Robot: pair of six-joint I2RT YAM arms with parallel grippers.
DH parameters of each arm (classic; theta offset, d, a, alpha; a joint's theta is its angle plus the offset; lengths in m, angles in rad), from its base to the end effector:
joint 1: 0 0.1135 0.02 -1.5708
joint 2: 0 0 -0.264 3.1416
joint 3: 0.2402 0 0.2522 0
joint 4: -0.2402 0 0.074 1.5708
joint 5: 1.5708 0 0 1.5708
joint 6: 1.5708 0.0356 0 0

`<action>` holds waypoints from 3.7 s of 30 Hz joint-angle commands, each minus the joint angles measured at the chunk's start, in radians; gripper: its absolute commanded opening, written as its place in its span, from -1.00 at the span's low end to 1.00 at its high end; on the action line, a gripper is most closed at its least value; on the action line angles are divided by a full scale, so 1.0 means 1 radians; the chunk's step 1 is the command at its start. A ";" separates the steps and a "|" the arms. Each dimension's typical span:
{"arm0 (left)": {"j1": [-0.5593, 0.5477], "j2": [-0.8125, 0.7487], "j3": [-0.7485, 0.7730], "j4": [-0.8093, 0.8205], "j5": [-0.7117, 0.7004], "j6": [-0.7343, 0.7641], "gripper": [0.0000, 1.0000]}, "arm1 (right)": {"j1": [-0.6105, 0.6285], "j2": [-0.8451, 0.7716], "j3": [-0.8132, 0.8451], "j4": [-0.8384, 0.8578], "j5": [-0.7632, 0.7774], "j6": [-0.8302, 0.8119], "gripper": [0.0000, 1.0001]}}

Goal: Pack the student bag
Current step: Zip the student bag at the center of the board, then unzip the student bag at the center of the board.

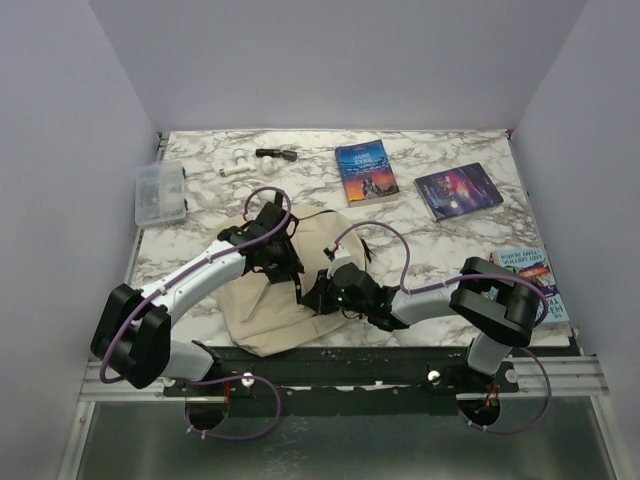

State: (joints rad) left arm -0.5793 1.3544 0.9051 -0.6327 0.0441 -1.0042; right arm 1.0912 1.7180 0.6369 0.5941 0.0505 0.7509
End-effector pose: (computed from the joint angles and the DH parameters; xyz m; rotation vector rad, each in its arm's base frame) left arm 0.2180 -0.1445 0.2223 -0.5711 2.7203 -0.5363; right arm 0.1510 0.2864 0.1354 -0.3459 2.2144 1.0400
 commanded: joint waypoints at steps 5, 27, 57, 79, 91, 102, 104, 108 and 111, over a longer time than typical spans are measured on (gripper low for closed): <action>-0.030 0.038 0.041 -0.031 -0.080 -0.038 -0.59 | 0.005 -0.004 0.018 -0.085 0.007 -0.020 -0.99; -0.043 -0.059 0.128 0.074 -0.608 -0.036 -1.00 | 0.140 0.034 0.072 -0.389 0.325 0.245 -0.99; 0.219 0.592 0.746 -0.047 -0.302 0.458 -1.00 | 0.168 -0.028 -0.020 -0.258 0.246 0.166 -0.99; 0.088 -0.162 0.100 0.030 0.138 0.335 0.89 | -0.299 -0.670 0.128 -1.095 -0.029 -0.122 0.93; -0.144 -0.250 -0.179 0.131 0.071 0.124 0.91 | -0.487 -0.445 0.172 -1.031 -0.416 -0.217 0.23; -0.285 -0.127 -0.137 0.302 0.105 0.110 0.68 | -0.401 -0.483 0.063 -0.986 -0.471 -0.180 0.30; -0.295 -0.111 -0.147 0.337 0.102 0.089 0.56 | -0.371 -0.506 0.035 -0.987 -0.455 -0.177 0.30; -0.295 -0.065 -0.166 0.348 0.062 0.077 0.41 | -0.296 -0.513 -0.022 -0.962 -0.381 -0.156 0.27; -0.295 -0.025 -0.173 0.343 0.044 0.064 0.35 | -0.233 -0.503 -0.053 -0.882 -0.311 -0.119 0.19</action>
State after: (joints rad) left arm -0.8722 1.2812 0.7444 -0.3183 0.1261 -0.9092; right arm 0.7959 1.2133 0.6254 -0.3775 -0.3656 0.5858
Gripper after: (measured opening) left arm 0.698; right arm 0.620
